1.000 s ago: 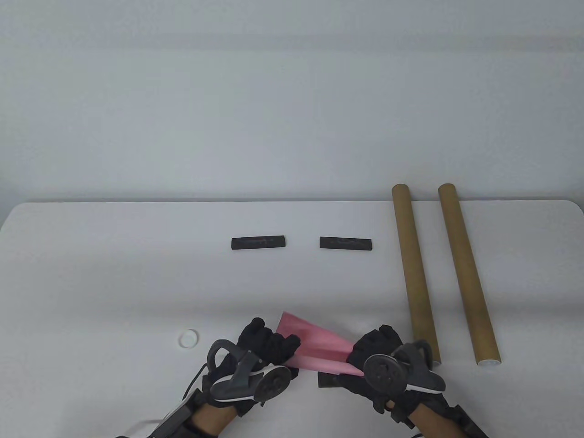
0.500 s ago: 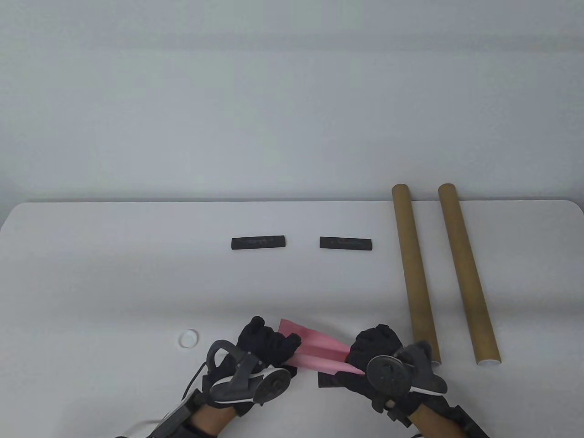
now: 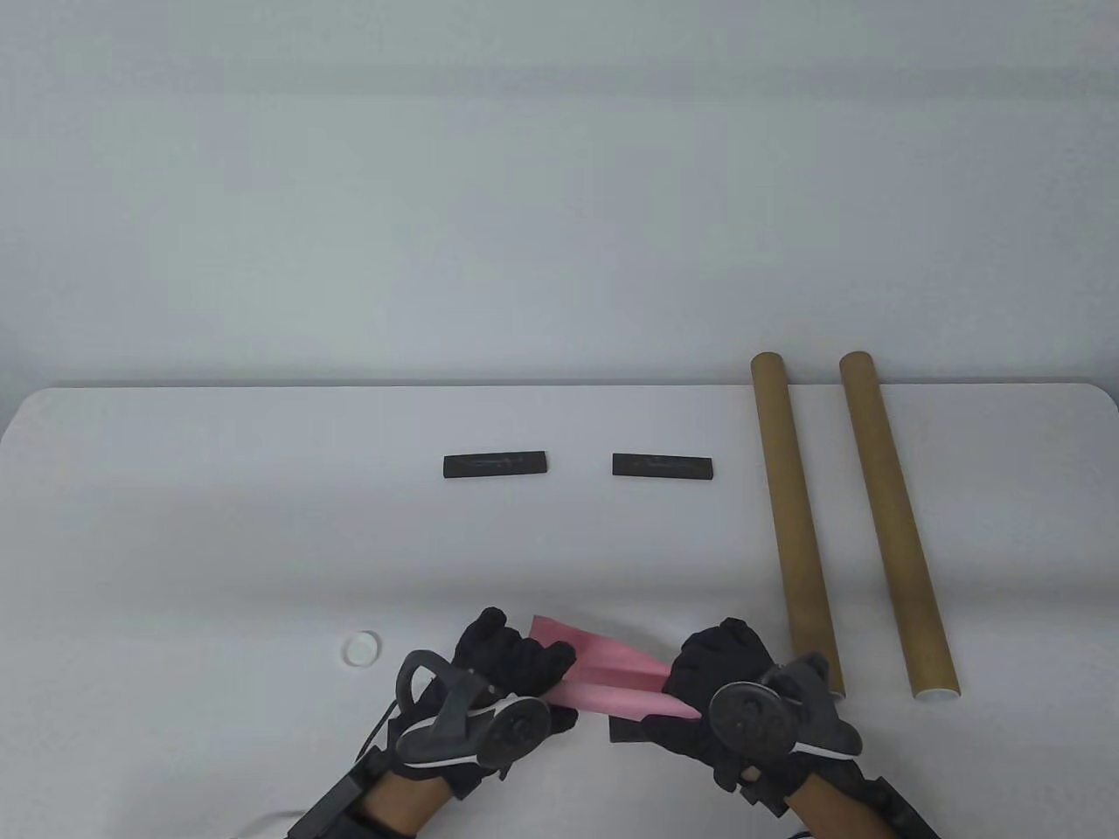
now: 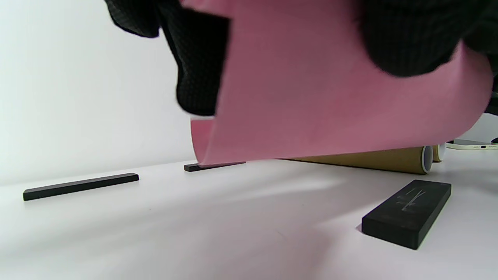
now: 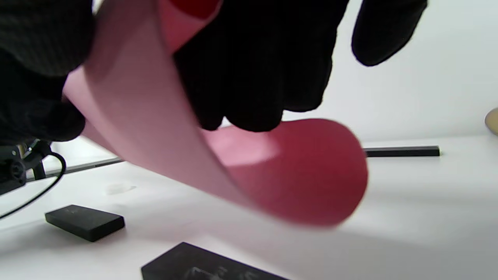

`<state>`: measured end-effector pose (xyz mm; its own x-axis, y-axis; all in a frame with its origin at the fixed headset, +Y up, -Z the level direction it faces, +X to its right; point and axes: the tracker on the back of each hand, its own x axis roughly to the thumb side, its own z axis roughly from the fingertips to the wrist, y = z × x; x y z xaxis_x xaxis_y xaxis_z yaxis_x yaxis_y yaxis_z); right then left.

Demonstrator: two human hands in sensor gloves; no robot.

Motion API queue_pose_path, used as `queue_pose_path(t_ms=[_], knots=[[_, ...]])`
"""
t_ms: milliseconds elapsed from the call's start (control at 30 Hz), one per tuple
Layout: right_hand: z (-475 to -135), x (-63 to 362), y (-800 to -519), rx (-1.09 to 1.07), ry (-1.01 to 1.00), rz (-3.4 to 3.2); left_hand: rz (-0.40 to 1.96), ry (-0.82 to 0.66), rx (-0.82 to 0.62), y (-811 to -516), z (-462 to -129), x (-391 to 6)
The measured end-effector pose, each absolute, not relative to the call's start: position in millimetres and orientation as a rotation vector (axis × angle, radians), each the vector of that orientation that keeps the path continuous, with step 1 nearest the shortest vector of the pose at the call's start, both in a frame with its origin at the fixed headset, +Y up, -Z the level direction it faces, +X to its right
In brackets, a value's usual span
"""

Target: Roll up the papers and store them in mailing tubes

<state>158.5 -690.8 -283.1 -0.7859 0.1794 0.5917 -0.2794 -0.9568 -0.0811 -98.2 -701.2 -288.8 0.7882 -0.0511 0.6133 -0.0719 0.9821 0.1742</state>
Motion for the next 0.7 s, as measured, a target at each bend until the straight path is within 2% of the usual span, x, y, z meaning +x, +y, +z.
queue_pose_path(t_ms=[200, 300, 367, 467, 700], knots=[[-276, 156, -686, 0.911, -0.433, 2.848, 0.111, -0.623, 0.087, -705, -296, -105], [-278, 156, -687, 0.884, -0.397, 2.825, 0.043, -0.639, 0.127, -705, -291, -101], [-281, 157, -687, 0.886, -0.343, 2.822, -0.038, -0.662, 0.207, -702, -285, -96], [-283, 159, -689, 0.878, -0.278, 2.764, -0.052, -0.665, 0.246, -698, -282, -94], [-276, 155, -688, 0.922, -0.43, 2.853, 0.074, -0.632, 0.107, -702, -290, -100]])
